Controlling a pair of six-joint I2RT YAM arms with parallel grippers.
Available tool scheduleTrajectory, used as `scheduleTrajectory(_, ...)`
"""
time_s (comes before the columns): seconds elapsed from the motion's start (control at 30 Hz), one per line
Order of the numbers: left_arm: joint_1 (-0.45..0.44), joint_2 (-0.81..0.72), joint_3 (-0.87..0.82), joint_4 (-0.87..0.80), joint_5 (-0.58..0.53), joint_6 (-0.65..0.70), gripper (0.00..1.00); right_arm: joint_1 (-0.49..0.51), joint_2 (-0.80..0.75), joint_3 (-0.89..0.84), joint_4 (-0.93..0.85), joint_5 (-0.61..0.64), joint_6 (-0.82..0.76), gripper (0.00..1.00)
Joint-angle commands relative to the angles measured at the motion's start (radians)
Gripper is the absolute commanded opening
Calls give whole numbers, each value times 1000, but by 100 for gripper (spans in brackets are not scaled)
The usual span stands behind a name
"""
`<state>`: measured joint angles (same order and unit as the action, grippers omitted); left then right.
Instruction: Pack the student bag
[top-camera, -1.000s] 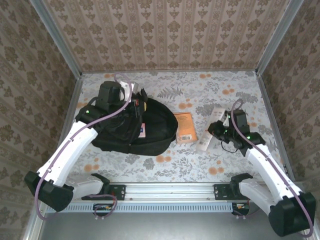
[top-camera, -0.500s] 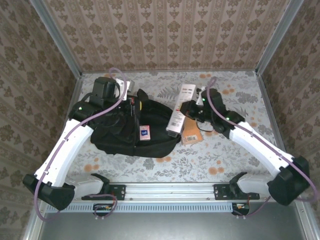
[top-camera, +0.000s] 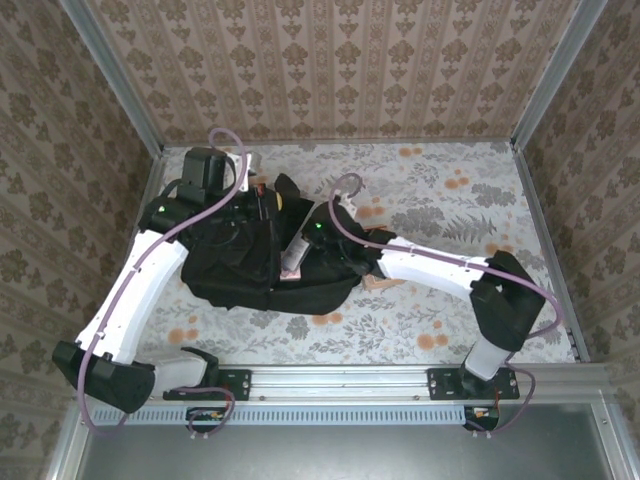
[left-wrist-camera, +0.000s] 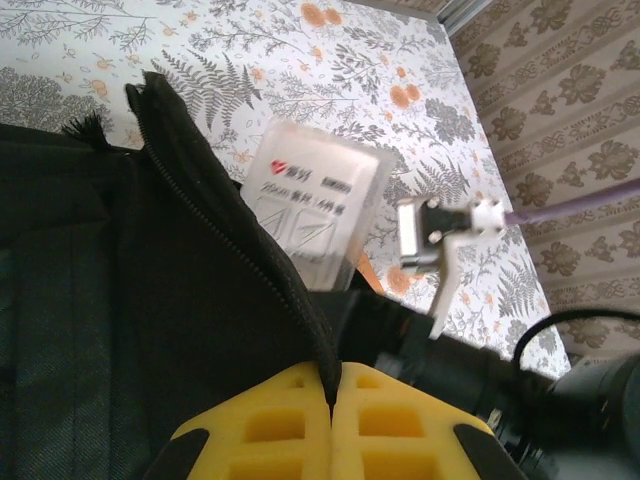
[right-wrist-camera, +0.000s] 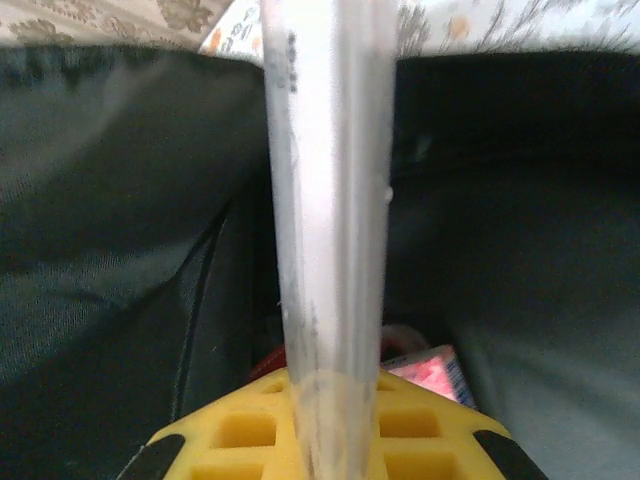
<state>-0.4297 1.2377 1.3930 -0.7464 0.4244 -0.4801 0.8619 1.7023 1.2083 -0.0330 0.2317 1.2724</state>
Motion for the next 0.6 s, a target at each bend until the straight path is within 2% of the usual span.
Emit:
scheduleTrajectory(0.0, 15, 10, 64, 78, 17, -23, 0, 19, 62, 39, 89, -13, 112, 13)
scheduleTrajectory(0.1, 22, 20, 89, 72, 12, -17, 0, 37, 124, 92, 102, -83, 121, 13)
scheduleTrajectory(0.2, 27, 24, 98, 70, 11, -11, 0, 63, 162, 136, 95, -100, 130, 15)
scheduleTrajectory(0.3, 33, 22, 96, 71, 14, -9, 0, 72, 213, 172, 128, -161, 142, 22)
scheduleTrajectory(0.37, 34, 19, 92, 70, 18, -9, 0, 72, 235, 185, 146, -193, 145, 31)
scheduleTrajectory(0.47, 38, 7, 86, 67, 18, -7, 0, 70, 243, 186, 149, -203, 144, 57)
scheduleTrajectory(0.57, 45, -1, 81, 64, 20, -6, 0, 67, 238, 179, 147, -209, 132, 64)
